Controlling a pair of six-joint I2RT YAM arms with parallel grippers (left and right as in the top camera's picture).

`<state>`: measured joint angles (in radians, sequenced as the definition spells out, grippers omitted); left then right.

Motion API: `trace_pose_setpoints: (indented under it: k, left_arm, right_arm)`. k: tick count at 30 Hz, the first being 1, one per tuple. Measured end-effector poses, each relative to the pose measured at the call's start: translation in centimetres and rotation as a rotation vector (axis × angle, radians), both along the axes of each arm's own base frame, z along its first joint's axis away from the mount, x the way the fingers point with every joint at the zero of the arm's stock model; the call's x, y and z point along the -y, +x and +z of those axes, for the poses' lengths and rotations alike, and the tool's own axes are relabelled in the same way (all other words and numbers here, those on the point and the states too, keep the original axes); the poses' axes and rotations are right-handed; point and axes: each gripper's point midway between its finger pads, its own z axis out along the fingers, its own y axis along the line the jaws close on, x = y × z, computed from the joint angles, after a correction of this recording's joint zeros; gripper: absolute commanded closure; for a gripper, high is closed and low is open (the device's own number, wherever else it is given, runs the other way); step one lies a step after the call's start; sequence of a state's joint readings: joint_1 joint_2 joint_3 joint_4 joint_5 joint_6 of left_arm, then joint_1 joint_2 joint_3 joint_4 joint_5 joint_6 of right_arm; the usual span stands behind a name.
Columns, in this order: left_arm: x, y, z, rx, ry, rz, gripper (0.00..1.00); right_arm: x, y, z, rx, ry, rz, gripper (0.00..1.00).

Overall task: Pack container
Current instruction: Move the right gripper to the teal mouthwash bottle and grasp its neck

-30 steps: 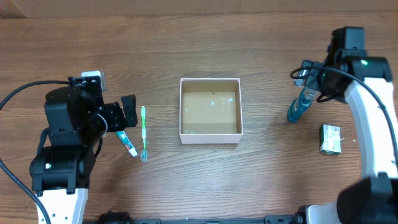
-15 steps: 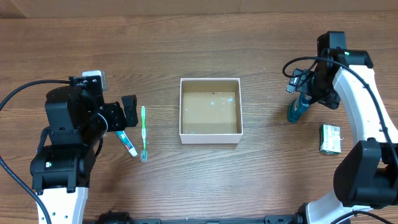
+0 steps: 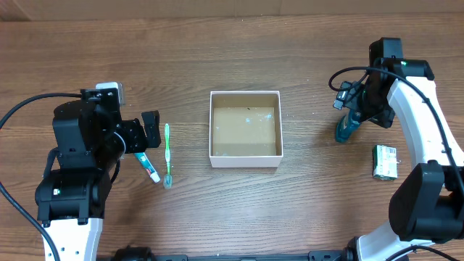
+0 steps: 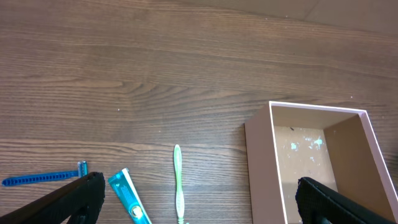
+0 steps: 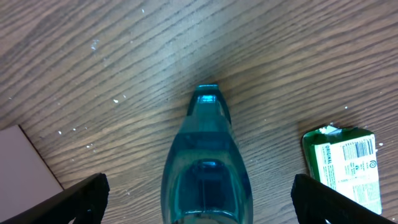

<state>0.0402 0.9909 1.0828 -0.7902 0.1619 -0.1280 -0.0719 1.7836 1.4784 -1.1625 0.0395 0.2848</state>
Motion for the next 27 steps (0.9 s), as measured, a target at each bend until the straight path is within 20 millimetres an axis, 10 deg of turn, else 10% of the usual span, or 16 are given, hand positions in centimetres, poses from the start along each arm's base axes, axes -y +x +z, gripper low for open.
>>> trace_pose_setpoints:
  k: [27]
  left_arm:
    - [0.0, -0.1, -0.1, -0.008, 0.000, 0.000, 0.00]
  right_arm:
    - [-0.1, 0.6, -1.1, 0.030, 0.004, 0.002, 0.32]
